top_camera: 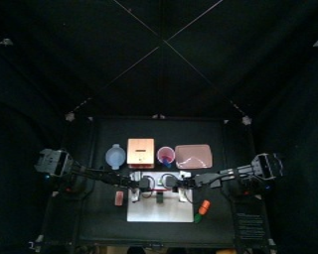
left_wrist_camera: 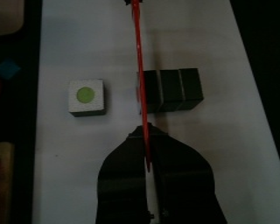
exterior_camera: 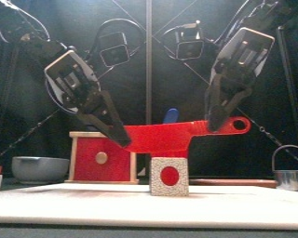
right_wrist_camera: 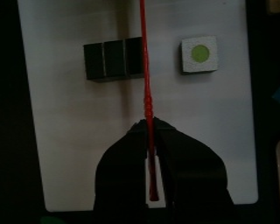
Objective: Cut the sushi into 4 pieces with the knife
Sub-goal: Cut the sushi into 4 pieces
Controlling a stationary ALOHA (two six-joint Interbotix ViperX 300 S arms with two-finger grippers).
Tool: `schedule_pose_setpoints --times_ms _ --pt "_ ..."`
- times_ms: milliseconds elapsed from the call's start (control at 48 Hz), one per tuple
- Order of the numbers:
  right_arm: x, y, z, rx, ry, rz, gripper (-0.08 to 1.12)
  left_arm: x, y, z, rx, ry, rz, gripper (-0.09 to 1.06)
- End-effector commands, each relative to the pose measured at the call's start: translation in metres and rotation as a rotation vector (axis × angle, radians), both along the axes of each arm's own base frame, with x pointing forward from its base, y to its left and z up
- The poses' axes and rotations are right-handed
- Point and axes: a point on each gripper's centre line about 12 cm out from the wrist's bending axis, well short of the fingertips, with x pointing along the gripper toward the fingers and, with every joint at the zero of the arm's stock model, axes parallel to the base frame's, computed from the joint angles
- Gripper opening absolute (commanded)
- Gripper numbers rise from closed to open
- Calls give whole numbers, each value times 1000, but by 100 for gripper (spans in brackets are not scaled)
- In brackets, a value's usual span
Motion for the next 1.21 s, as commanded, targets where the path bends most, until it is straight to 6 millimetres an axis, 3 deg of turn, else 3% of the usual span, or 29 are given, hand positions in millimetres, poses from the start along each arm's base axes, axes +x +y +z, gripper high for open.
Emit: schedule_pose_setpoints --times_ms 21,500,1208 --pt "5 4 9 8 -36 7 21 4 -6 8 -18 -27 -1 27" --pt "7 5 -10 13 12 0 21 4 -11 -3 -21 0 -6 27" --pt "9 11 -9 16 6 14 21 5 -21 -3 -42 2 -12 27"
